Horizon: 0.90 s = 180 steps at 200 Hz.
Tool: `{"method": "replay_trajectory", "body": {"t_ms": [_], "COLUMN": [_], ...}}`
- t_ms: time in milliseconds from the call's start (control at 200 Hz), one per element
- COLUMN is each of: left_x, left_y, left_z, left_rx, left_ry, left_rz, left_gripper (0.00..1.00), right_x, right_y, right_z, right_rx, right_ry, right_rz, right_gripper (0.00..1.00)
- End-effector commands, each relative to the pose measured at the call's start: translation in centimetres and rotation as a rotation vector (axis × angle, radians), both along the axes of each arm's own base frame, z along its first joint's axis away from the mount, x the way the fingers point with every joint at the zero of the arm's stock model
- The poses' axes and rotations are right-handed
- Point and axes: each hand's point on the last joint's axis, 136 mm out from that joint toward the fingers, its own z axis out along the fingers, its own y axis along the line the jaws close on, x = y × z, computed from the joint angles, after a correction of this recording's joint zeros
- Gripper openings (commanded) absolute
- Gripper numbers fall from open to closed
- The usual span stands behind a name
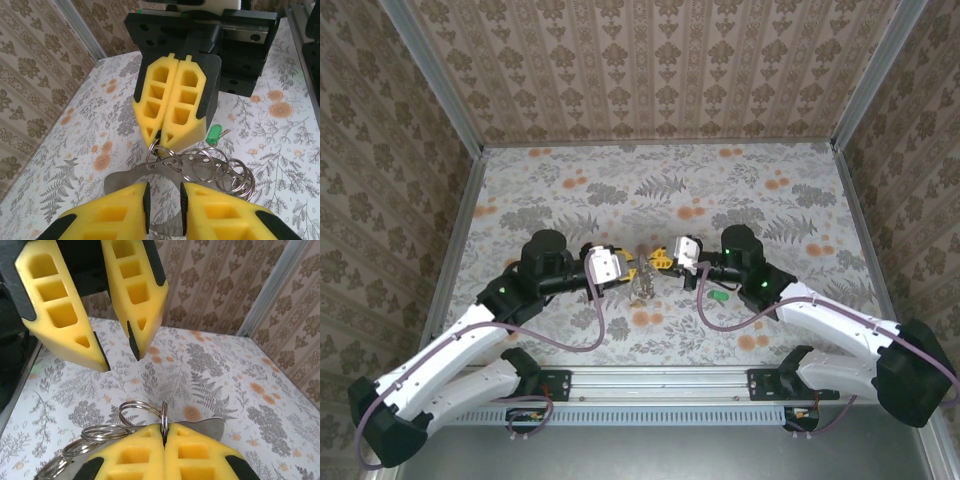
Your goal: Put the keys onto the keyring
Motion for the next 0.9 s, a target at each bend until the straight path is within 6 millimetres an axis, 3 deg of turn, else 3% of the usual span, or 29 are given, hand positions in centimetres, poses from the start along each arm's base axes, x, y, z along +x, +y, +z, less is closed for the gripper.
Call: {"method": "replay_trajectory", "body": {"t_ms": [0,345,540,665,785,895], "left_x": [0.3,1.9,0.4,0.0,-3.1,-3.0], "left_y": [-0.3,-0.9,-1.3,-0.2,0.6,0.8], "left_z": [0.7,2.6,3.4,3.7,4.0,4.1], "left_rx": [-0.05,-0.134,-0.17,-0.142,-0.137,-0.141], "left_ry": [0.033,0.046,0.032,0.02,-0.026,-0.028], "left_rz": [0.006,0.028,-0.064,-0.051,-0.195,-0.173], "left_gripper": [0.25,0.25,0.25,0.26,0.26,0.27], "right_x": [-1.6,-2.5,-2.3,-1.7,-1.5,-2.0], "right_y": [0.3,0.4,0.5,0.4,0.3,0.7], "right_z": [4.8,6.0,6.0,5.7,5.5,6.0], "right_rx": [0.177,0.246,0.247,0.232,0.212,0.218], "right_ry": [-0.079,-0.089,-0.089,-0.091,-0.106,-0.112], "right_rz": [0.084,0.131,0.131,0.09,0.077,0.121], "right_gripper": [0.0,0.0,0.0,0.0,0.0,0.0]}}
